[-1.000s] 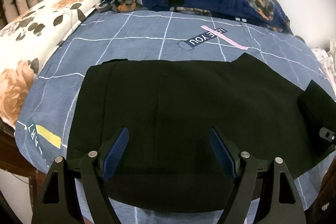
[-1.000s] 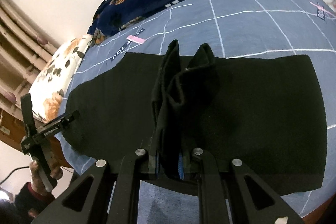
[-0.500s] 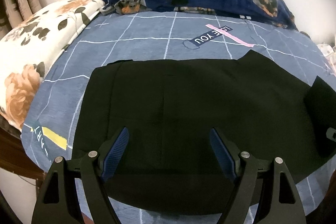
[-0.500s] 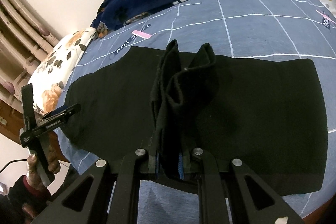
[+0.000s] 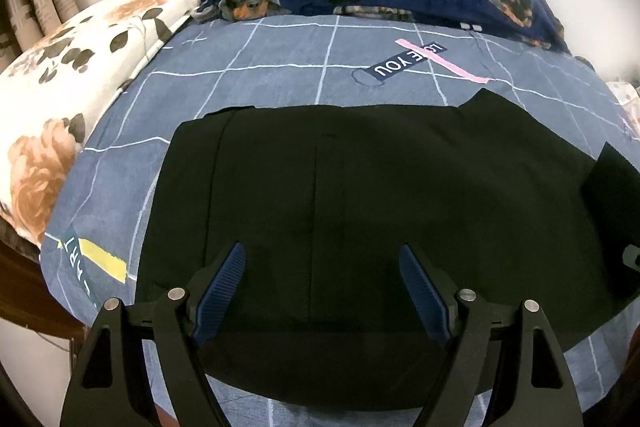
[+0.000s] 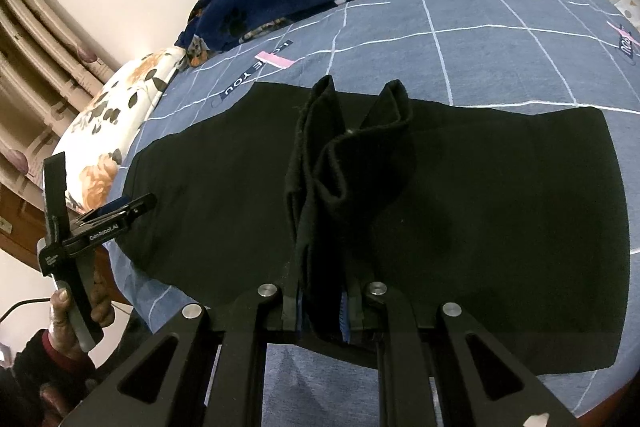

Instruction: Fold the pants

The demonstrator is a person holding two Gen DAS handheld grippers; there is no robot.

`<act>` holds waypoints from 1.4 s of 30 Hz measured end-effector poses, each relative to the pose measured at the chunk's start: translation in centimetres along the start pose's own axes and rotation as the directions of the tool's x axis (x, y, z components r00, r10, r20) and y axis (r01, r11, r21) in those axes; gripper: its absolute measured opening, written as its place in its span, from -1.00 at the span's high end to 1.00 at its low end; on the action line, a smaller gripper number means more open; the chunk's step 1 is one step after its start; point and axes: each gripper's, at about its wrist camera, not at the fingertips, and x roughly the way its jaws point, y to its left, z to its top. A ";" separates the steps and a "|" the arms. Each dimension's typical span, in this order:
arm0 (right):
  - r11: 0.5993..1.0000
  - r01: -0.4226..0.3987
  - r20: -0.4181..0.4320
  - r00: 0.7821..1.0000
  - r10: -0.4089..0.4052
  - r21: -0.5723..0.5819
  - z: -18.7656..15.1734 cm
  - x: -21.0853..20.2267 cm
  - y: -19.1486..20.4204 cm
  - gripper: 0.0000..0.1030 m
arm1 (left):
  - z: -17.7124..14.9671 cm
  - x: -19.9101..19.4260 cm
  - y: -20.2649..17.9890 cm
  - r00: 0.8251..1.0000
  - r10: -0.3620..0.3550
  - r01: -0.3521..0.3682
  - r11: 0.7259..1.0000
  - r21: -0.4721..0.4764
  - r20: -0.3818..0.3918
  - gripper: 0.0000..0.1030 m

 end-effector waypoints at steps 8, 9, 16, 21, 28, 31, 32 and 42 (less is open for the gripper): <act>1.000 -0.001 -0.001 1.000 0.001 -0.009 -0.2 0.0 0.3 0.73 | 0.0 0.3 0.4 1.000 -0.004 0.004 1.000 -0.015 -0.015 -0.56; 1.000 0.000 -0.001 1.000 0.000 -0.011 -0.2 0.0 0.3 0.73 | 0.0 0.3 0.4 1.000 -0.006 0.006 1.000 -0.018 -0.018 -0.56; 1.000 -0.009 -0.005 1.000 0.008 -0.020 -0.2 0.0 0.4 0.73 | -0.1 0.6 0.3 0.999 -0.011 0.010 1.000 -0.013 -0.033 -0.56; 1.000 -0.014 -0.011 1.000 0.014 -0.027 -0.1 0.1 0.5 0.70 | -0.2 0.6 0.1 0.999 -0.013 0.013 1.000 -0.001 -0.038 -0.56; 1.000 -0.017 -0.014 1.000 0.017 -0.026 -0.1 0.2 0.6 0.67 | -0.2 0.7 0.1 0.999 -0.018 0.018 1.000 0.005 -0.044 -0.56; 0.999 -0.020 -0.017 1.000 0.020 -0.025 -0.3 0.4 0.7 0.64 | -0.2 0.8 0.0 0.999 -0.020 0.021 1.000 0.004 -0.047 -0.56; 0.999 -0.022 -0.019 1.000 0.021 -0.025 -0.3 0.4 0.8 0.63 | -0.2 0.8 0.0 0.999 -0.022 0.022 1.000 0.003 -0.049 -0.56; 0.998 -0.045 -0.041 0.998 0.043 -0.049 -0.5 0.8 1.6 0.34 | -0.3 0.9 0.0 0.998 -0.022 0.023 1.000 0.007 -0.059 -0.57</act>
